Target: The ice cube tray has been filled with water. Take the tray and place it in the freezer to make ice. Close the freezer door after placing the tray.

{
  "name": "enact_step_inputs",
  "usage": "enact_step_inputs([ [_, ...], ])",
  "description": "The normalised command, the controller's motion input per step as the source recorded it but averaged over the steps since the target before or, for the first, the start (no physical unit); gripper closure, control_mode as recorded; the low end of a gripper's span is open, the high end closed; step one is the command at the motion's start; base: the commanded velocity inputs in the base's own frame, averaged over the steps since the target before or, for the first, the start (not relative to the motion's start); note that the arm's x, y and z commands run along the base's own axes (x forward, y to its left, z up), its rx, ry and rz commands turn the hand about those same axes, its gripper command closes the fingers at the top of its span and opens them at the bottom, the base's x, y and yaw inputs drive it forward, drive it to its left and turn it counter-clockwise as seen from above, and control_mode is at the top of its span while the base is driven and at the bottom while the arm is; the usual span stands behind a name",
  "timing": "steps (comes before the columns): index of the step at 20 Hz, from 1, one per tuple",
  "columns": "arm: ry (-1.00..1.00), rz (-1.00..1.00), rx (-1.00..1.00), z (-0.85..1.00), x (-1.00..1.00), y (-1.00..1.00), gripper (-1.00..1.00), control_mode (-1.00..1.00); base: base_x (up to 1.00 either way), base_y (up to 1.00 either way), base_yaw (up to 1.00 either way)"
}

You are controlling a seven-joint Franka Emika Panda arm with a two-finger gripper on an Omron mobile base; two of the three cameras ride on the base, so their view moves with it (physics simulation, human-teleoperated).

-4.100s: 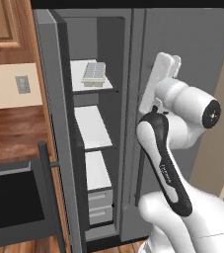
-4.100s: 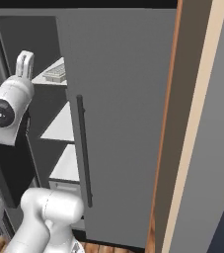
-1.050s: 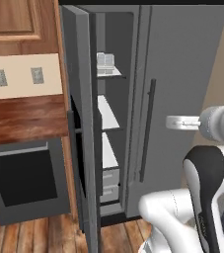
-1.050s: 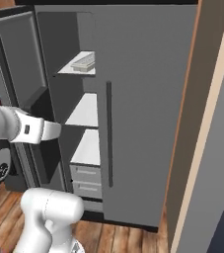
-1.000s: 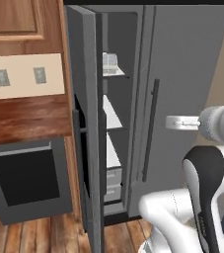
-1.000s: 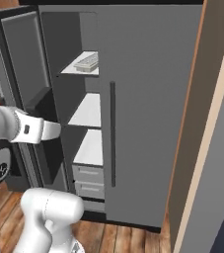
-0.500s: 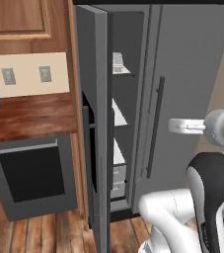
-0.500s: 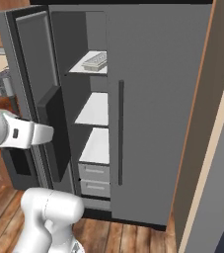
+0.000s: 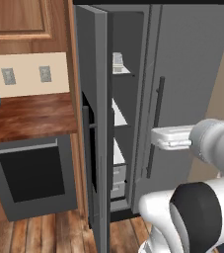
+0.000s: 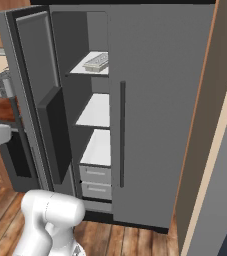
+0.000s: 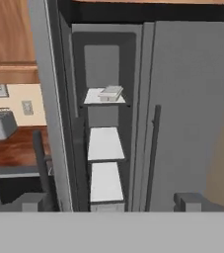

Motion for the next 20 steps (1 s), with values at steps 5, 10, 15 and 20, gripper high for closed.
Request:
enact_step_inputs([
  [5, -0.11, 0.0, -0.16, 0.07, 0.46, 1.0, -1.0, -1.0, 0.0, 0.0, 0.0],
  [10, -0.12, 0.0, -0.14, 0.0, 0.9, 1.0, -1.0, -1.0, 0.0, 0.0, 0.0],
  [15, -0.16, -0.01, -0.17, -0.07, 1.0, 0.96, -1.0, -1.0, 0.0, 0.0, 0.0],
  [20, -0.13, -0.06, -0.18, -0.12, 1.0, 0.87, -1.0, -1.0, 0.0, 0.0, 0.0],
])
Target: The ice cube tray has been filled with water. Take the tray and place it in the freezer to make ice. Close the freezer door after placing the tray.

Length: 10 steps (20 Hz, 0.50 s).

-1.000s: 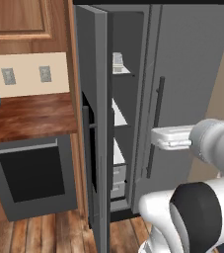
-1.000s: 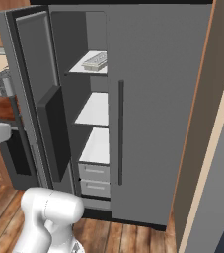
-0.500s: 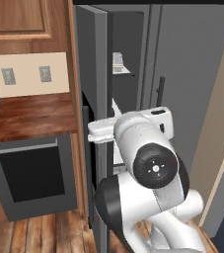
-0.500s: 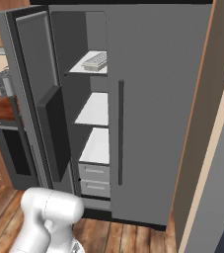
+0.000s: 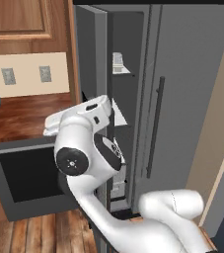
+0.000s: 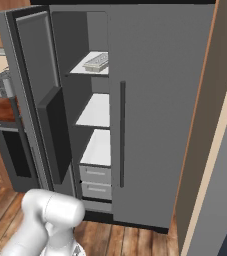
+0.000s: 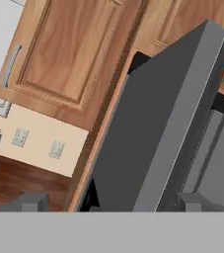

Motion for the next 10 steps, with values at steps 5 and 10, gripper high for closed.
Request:
enact_step_inputs([
  [5, -0.02, -0.11, -0.15, -0.06, 0.91, 0.62, -1.0, -1.0, 0.0, 0.0, 0.0],
  [10, 0.18, -0.21, -0.01, 0.0, 0.86, 0.05, -1.0, -1.0, 0.0, 0.0, 0.0],
])
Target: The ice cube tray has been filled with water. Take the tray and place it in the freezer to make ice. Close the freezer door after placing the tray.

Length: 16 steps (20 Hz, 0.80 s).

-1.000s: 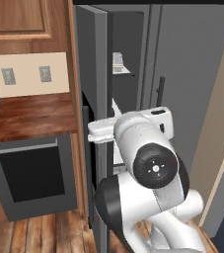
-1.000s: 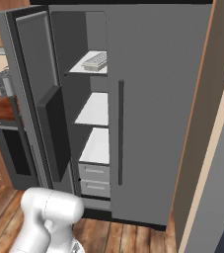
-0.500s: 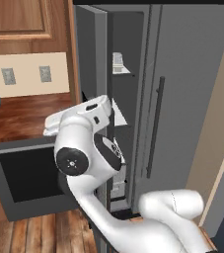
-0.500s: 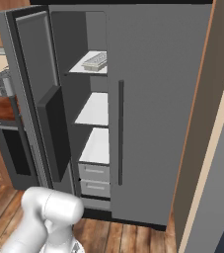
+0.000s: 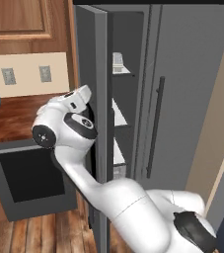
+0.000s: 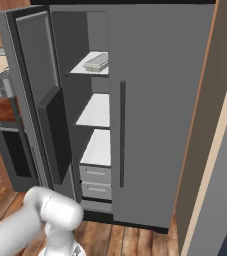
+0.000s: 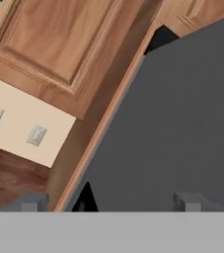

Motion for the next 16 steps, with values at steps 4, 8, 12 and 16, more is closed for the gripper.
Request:
enact_step_inputs([
  [4, 0.22, -0.27, 0.01, 0.0, 0.83, -0.06, -1.0, -1.0, 0.0, 0.0, 0.0],
  [8, 0.13, -0.26, 0.0, 0.0, 0.71, -0.2, -1.0, -1.0, 0.0, 0.0, 0.0],
  [12, 0.03, -0.25, 0.0, 0.0, 0.41, -0.5, -1.0, -1.0, 0.0, 0.0, 0.0],
  [16, 0.0, -0.26, 0.0, -0.02, 0.15, -0.84, -1.0, -1.0, 0.0, 0.0, 0.0],
])
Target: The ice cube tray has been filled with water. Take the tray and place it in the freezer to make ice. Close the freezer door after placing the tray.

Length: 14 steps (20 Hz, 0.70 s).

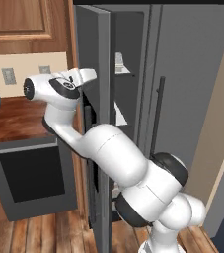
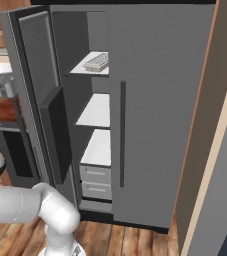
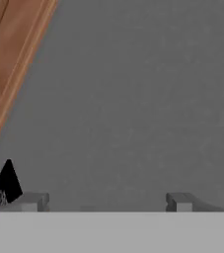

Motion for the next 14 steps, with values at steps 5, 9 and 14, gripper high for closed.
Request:
enact_step_inputs([
  [5, 0.0, -0.27, 0.0, -0.06, 0.0, -1.0, -1.0, -1.0, 0.0, 0.0, 0.0],
  [9, 0.0, -0.23, 0.0, -0.02, 0.0, -1.0, -1.0, -1.0, 0.0, 0.0, 0.0],
  [14, -0.05, -0.13, 0.0, 0.0, 0.0, -1.0, -1.0, -1.0, 0.0, 0.0, 0.0],
])
